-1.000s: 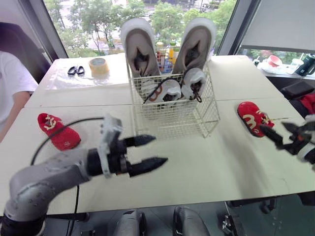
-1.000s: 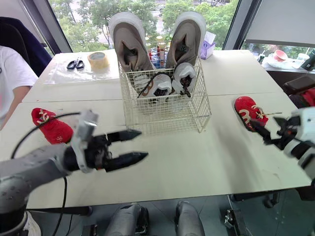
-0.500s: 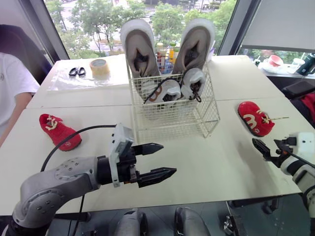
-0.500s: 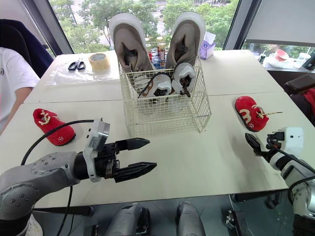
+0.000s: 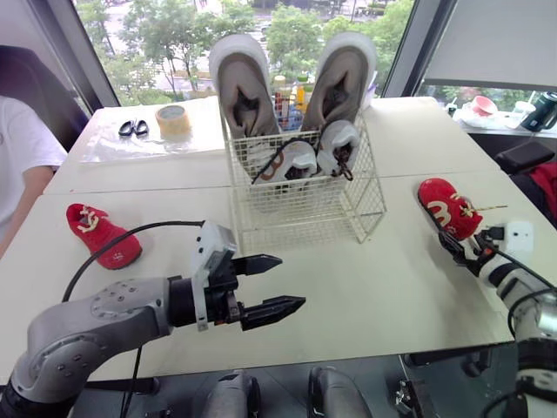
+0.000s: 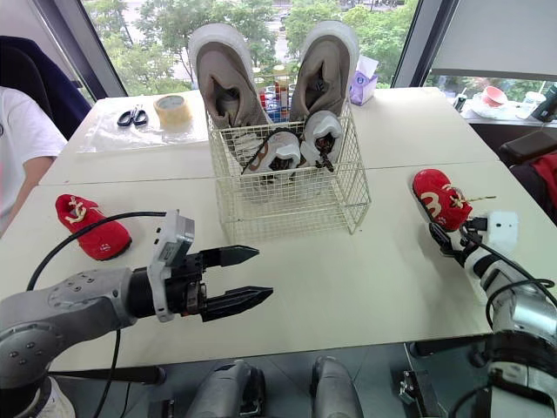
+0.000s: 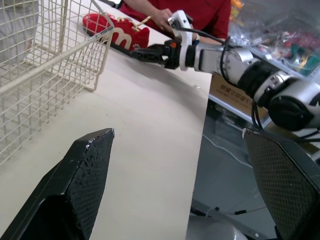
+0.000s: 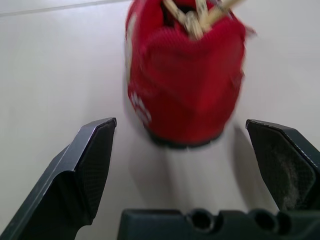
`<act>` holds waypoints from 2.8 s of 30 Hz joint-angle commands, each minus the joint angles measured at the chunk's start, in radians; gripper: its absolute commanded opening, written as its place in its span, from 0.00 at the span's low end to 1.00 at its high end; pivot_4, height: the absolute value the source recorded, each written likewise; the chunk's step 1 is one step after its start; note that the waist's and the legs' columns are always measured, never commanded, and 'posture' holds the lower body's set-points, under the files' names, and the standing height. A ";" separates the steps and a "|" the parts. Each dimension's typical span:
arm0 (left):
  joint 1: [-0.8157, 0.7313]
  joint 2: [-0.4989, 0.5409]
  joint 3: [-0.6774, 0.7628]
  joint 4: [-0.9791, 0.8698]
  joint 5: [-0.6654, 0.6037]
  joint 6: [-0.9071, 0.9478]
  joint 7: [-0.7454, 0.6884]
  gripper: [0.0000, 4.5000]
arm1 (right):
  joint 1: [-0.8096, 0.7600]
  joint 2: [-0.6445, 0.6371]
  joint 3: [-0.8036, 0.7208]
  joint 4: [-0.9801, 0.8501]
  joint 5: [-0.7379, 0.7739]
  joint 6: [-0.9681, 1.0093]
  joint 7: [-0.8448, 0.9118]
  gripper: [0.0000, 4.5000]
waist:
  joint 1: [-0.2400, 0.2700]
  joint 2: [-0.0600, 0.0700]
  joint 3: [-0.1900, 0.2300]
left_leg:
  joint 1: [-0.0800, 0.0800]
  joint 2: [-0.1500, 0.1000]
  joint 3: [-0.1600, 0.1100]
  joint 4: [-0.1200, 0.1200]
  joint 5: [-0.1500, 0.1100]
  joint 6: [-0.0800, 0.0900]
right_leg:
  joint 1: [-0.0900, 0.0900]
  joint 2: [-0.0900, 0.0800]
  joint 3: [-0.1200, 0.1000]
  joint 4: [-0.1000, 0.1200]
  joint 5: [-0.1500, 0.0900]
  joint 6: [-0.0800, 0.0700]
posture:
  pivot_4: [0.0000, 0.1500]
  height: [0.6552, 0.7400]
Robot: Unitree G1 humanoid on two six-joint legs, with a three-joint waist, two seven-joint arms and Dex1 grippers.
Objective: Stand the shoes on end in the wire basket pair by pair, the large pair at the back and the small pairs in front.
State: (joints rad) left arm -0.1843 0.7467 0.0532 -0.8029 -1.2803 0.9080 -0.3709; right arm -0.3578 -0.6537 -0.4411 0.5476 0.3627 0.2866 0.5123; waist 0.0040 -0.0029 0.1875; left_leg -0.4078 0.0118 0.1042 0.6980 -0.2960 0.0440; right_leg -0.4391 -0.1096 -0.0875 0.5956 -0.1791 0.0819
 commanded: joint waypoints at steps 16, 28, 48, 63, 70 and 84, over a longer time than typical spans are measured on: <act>-0.161 0.244 0.248 0.134 -0.038 -0.019 0.014 1.00 | -0.313 0.043 0.041 0.488 -0.064 -0.396 0.030 0.44 | -0.024 0.000 0.000 | 0.001 0.001 0.000 0.000 0.004 -0.007 | 0.001 0.002 0.000 0.000 0.000 0.000 | 1.00 1.00; -0.653 0.121 0.351 0.725 -0.467 -0.032 0.093 1.00 | -0.763 -0.073 0.126 -0.144 0.060 -0.261 0.132 0.44 | -0.015 0.015 0.011 | 0.000 0.003 0.001 -0.008 0.008 -0.013 | -0.005 0.006 0.002 0.002 0.003 0.006 | 1.00 1.00; -0.992 0.142 0.255 0.943 -0.366 0.234 -0.135 1.00 | -0.821 -0.022 0.423 -0.580 0.124 -0.060 0.535 0.44 | -0.007 0.000 0.010 | 0.000 0.003 0.000 -0.013 0.010 -0.017 | -0.005 0.007 0.003 0.001 0.003 0.006 | 1.00 1.00; -1.084 0.074 0.222 0.997 -0.220 0.334 -0.269 0.27 | -0.764 -0.005 0.445 -0.680 0.094 -0.059 0.556 0.44 | -0.019 0.000 0.010 | 0.000 0.003 0.000 -0.013 0.010 -0.017 | -0.005 0.007 0.003 0.001 0.003 0.006 | 1.00 1.00; -1.035 0.036 0.273 0.973 -0.250 0.342 -0.226 0.06 | -0.749 -0.011 0.448 -0.689 0.066 -0.060 0.552 0.44 | -0.016 0.000 0.010 | 0.000 0.003 0.000 -0.013 0.010 -0.017 | -0.005 0.006 0.003 0.001 0.003 0.006 | 1.00 1.00; -0.796 -0.292 0.456 0.666 -0.416 -0.042 0.230 0.06 | -0.479 0.598 0.141 -0.975 0.898 0.325 -0.428 0.99 | -0.018 -0.003 0.009 | 0.000 0.005 -0.002 -0.014 0.012 -0.022 | -0.006 0.007 0.003 0.002 0.005 0.004 | 1.00 1.00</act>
State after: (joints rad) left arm -0.9709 0.4485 0.4925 -0.0749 -1.6618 0.9162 -0.1687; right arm -0.8068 -0.0754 -0.2964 -0.3735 1.1930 0.6516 0.1665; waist -0.0138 -0.0061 0.1965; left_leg -0.4078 0.0164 0.1022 0.6838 -0.2836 0.0225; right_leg -0.4455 -0.1031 -0.0842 0.5978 -0.1743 0.0856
